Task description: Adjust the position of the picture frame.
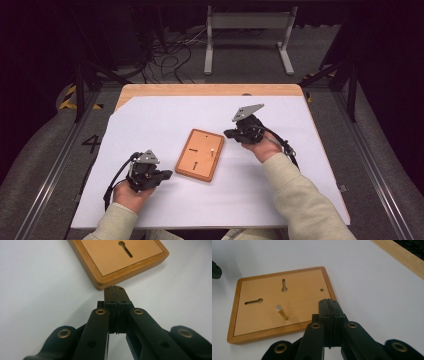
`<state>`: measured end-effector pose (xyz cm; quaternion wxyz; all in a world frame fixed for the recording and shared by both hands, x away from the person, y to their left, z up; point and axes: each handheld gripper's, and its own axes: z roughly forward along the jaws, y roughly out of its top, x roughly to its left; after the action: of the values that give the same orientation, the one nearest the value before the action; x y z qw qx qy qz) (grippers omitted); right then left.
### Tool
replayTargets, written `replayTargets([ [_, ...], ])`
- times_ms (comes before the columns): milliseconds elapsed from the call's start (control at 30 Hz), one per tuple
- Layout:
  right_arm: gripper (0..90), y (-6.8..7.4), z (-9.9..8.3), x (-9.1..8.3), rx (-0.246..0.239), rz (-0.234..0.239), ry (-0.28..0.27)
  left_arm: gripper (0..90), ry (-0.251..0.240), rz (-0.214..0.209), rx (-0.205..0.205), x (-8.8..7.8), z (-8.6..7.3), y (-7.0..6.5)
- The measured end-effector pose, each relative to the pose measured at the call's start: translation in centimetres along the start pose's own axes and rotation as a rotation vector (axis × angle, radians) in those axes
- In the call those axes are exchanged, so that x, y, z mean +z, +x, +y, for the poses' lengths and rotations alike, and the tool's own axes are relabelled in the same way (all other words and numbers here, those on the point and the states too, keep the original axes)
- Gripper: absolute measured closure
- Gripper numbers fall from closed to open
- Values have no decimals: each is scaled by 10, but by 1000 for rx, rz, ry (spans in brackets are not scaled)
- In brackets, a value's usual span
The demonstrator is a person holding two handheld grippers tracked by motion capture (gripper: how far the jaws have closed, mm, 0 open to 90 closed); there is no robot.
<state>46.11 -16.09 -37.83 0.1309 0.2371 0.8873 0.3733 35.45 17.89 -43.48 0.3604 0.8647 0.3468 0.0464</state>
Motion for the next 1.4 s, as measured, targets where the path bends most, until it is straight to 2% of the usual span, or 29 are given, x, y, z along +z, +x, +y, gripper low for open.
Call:
replayTargets([
  [200,900,-8,13,17,15,17,19,894,-13,11,-13,-2,-2,0],
  [367,900,-17,16,33,28,11,43,894,-17,10,-13,-1,-2,2],
  [600,900,-37,9,56,93,1,72,893,-19,6,-13,0,-1,3],
  [833,900,-46,-2,78,119,14,111,893,-12,0,-18,1,-1,5],
  [933,900,-48,-5,82,107,28,117,890,-2,-4,-22,3,-1,5],
  [1167,900,-46,-6,86,10,68,145,882,-3,-5,-26,3,-2,7],
  [1267,900,-46,-7,84,15,62,155,875,1,-4,-34,3,-3,7],
  [1400,900,-44,-8,82,16,87,166,874,1,1,-34,2,-3,9],
])
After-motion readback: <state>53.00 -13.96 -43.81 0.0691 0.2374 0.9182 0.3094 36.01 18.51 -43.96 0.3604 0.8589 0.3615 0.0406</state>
